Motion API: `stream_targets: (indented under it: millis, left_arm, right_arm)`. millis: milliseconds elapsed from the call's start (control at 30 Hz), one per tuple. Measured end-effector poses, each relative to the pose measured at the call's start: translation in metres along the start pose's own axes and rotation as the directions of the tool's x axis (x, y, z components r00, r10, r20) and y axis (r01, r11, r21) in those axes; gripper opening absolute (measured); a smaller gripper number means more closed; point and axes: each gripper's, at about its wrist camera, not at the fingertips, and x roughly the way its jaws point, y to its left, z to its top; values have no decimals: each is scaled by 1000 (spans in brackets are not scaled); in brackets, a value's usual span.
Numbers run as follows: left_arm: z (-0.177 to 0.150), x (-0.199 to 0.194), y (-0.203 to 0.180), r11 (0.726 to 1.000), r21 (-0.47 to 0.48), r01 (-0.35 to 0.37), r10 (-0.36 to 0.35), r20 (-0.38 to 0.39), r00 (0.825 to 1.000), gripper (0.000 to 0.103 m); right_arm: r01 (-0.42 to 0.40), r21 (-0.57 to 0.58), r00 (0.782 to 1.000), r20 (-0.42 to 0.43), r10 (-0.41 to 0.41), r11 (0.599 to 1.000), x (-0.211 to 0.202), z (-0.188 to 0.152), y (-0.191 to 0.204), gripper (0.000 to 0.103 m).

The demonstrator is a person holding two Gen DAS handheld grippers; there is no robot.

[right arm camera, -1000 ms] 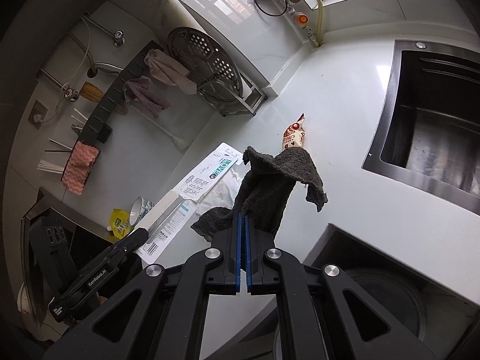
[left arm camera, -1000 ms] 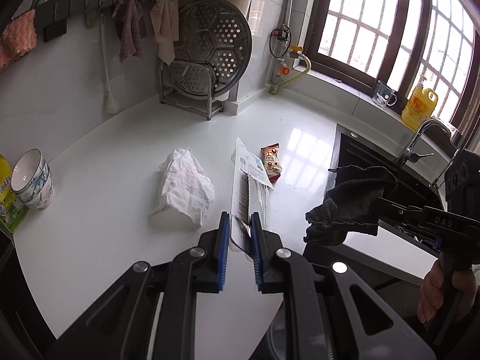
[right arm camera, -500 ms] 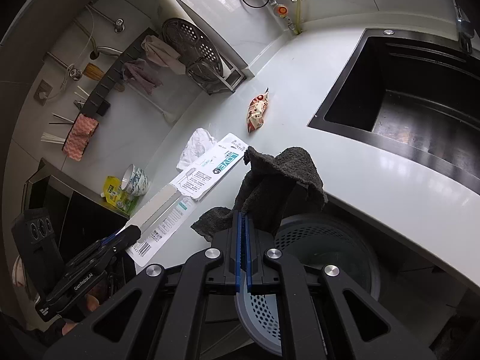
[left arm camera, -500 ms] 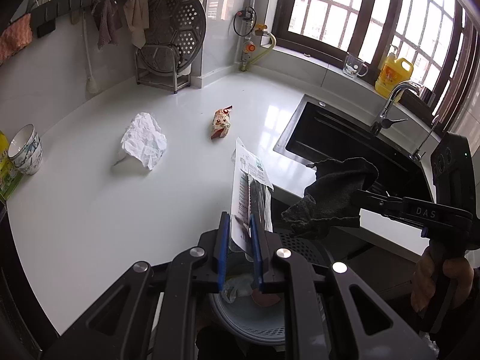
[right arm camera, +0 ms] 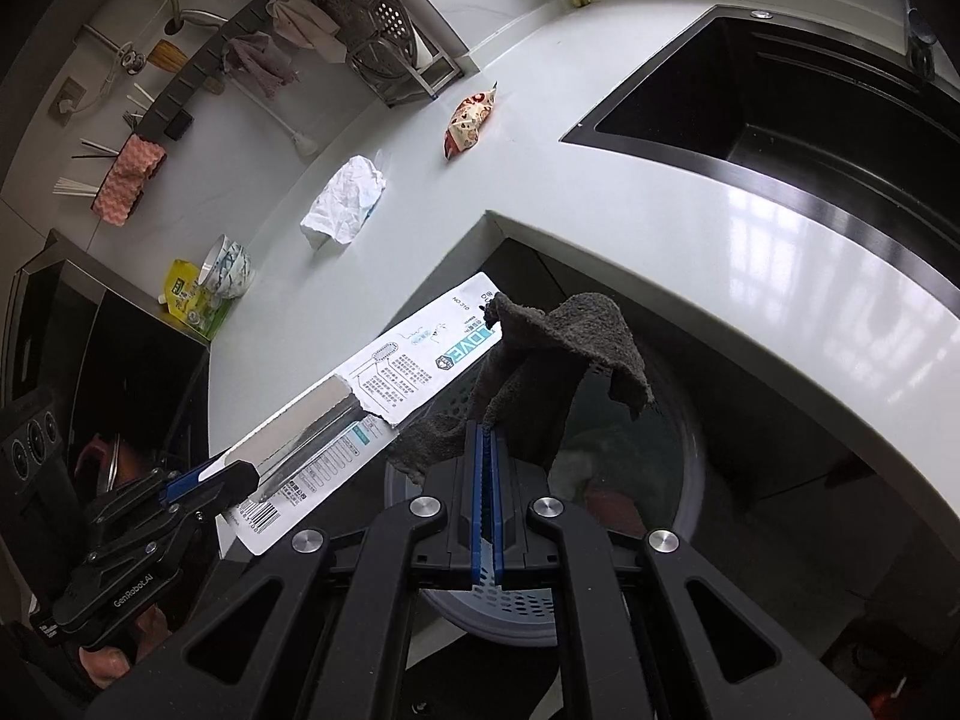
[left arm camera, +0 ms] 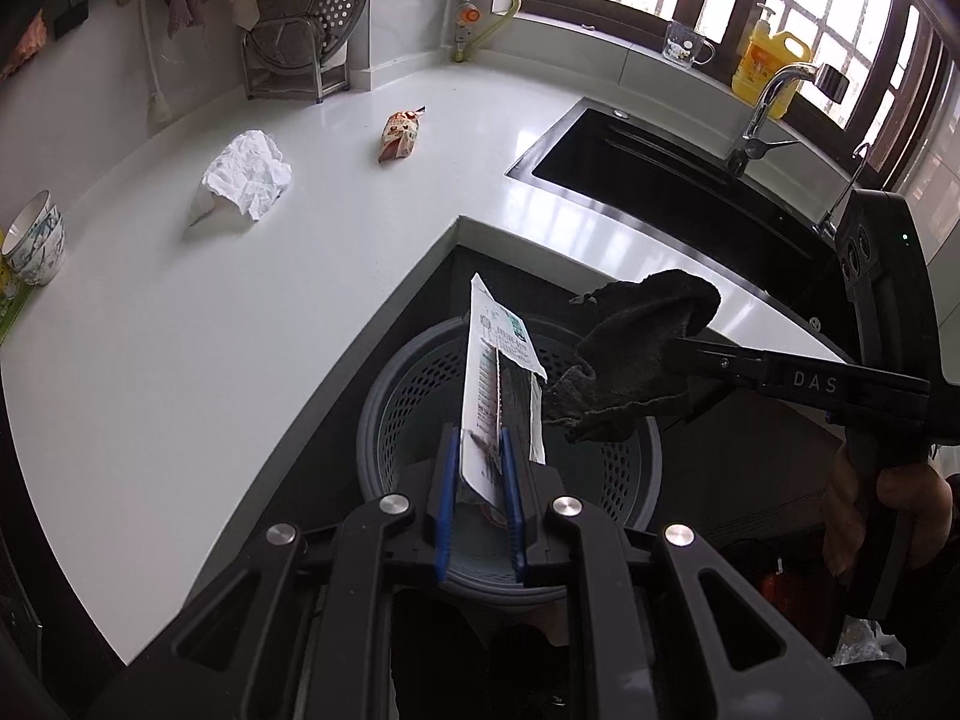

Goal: Collect trash
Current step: 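Carry package and towel over the basket and open both tools, then move both open tools back over the counter toward the tissue and wrapper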

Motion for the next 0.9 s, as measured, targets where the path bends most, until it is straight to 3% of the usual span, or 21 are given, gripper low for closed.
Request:
stream_targets:
  millis: [367, 500, 533, 567, 600, 633, 667, 767, 900]
  left_arm:
    - [-19, 48, 1, 1000, -20, -15, 13, -87, 996, 15]
    - [-20, 51, 6, 999, -28, -46, 42, -104, 994, 23]
    - [-20, 52, 9, 998, -39, -48, 44, -112, 993, 31]
    - [-20, 51, 11, 997, -49, -52, 46, -115, 992, 37]
    - [-20, 49, 13, 996, -57, -65, 58, -113, 992, 54]
    - [-20, 47, 15, 995, -64, -79, 72, -106, 992, 63]
    - [-20, 45, 16, 994, -71, -83, 76, -100, 992, 63]
    - [-18, 41, 19, 991, -81, -107, 98, -106, 989, 63]
    - [-16, 33, 21, 985, -99, -139, 128, -108, 986, 65]
  right_arm:
    - [79, -97, 991, -99, -89, 992, 53, -13, -1, 3]
    - [100, -117, 987, -113, -114, 988, 59, -13, -1, 4]
    - [105, -117, 987, -113, -118, 988, 60, -13, 0, 4]
    - [105, -115, 987, -111, -118, 988, 59, -12, -1, 7]
    - [106, -114, 988, -104, -118, 988, 57, -12, 0, 14]
    - [110, -113, 988, -95, -121, 988, 55, -11, 0, 19]
    - [111, -114, 989, -87, -121, 987, 53, -10, 0, 28]
    - [118, -122, 989, -72, -127, 986, 47, -10, 3, 33]
    - [127, -129, 989, -60, -136, 983, 38, -12, 6, 48]
